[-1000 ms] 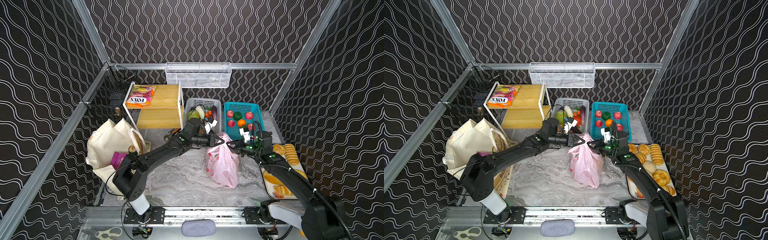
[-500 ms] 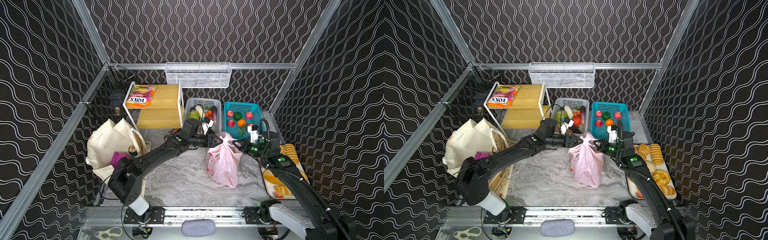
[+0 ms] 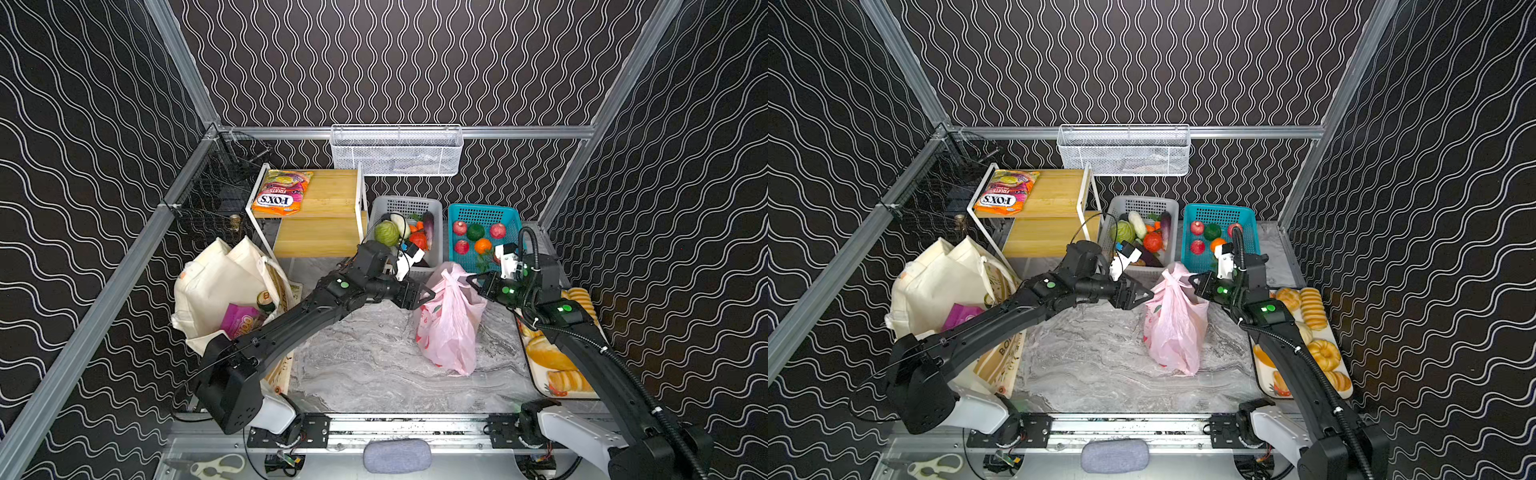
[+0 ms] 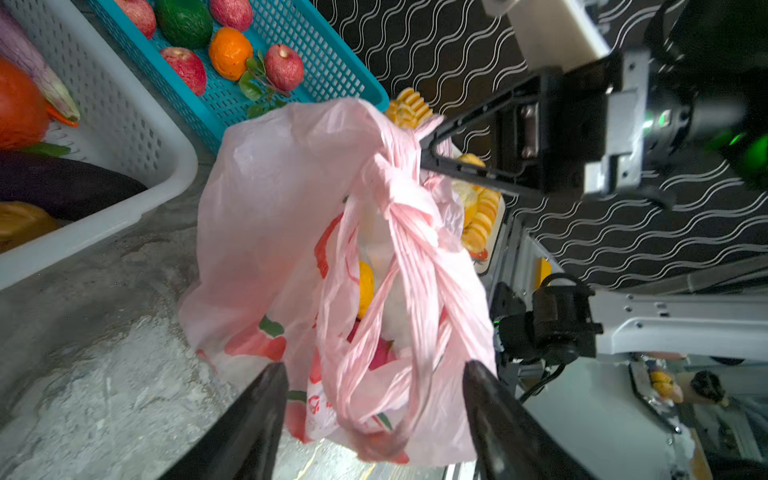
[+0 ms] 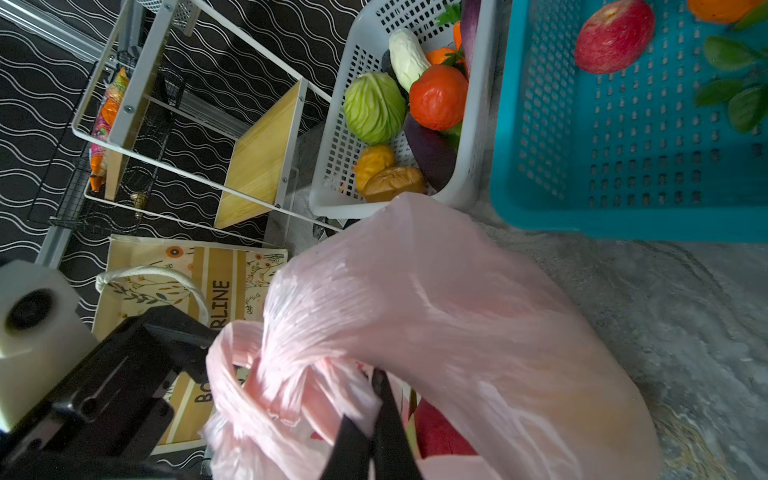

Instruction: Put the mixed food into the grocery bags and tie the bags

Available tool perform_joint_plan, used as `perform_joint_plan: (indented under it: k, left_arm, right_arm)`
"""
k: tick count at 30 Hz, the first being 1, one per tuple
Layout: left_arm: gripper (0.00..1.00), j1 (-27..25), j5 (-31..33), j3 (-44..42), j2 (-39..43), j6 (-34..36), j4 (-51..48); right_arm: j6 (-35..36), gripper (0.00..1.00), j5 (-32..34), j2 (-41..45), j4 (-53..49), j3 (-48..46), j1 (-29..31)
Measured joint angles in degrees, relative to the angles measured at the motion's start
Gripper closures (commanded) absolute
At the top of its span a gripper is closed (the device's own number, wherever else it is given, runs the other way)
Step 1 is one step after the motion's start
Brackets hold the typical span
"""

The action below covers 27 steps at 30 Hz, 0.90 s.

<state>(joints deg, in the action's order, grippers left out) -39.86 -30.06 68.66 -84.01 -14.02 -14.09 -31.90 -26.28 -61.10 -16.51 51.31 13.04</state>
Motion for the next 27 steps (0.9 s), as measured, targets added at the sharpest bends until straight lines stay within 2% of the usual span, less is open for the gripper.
perform_joint_plan:
  k: [2,3,4,6,9,12,16,20,27]
  left_arm:
    - [0.39,0.0,-0.3,0.4,-0.4,2.3,-1.4]
    - [0.46,0.0,-0.5,0.5,-0.6,3.3,-1.7]
    - [0.55,0.0,-0.7,0.7,-0.9,3.8,-1.9]
    - [0.82,0.0,-0.8,1.0,-1.5,4.7,-2.4]
    - [1.00,0.0,0.4,2.0,-2.1,5.0,-3.6]
    - [1.00,0.0,2.4,2.6,-2.0,4.7,-4.1]
    - [1.00,0.0,5.7,0.8,0.0,2.9,-4.3]
    - [1.00,0.0,10.4,-1.4,2.6,0.6,-4.0]
    - [1.00,0.0,17.6,-2.4,5.9,-0.3,-4.4]
  right_arm:
    - [0.0,1.00,-0.9,-0.5,-0.1,0.4,0.0]
    - [0.0,1.00,-1.4,-0.8,-0.1,0.7,0.0]
    - [0.0,1.00,-1.7,-1.0,-0.2,0.9,0.0]
    - [0.0,1.00,-2.6,-1.5,-0.6,1.2,0.0]
    - [0.0,1.00,-4.3,-1.8,-2.5,2.5,0.0]
    - [1.3,1.00,-5.7,-1.8,-6.3,5.1,0.0]
    - [3.9,1.00,-3.8,-1.7,-13.1,10.1,0.0]
    - [6.2,1.00,2.0,-2.0,-18.8,13.4,-0.4]
    - [7.3,1.00,10.0,0.0,-19.0,11.0,-0.4]
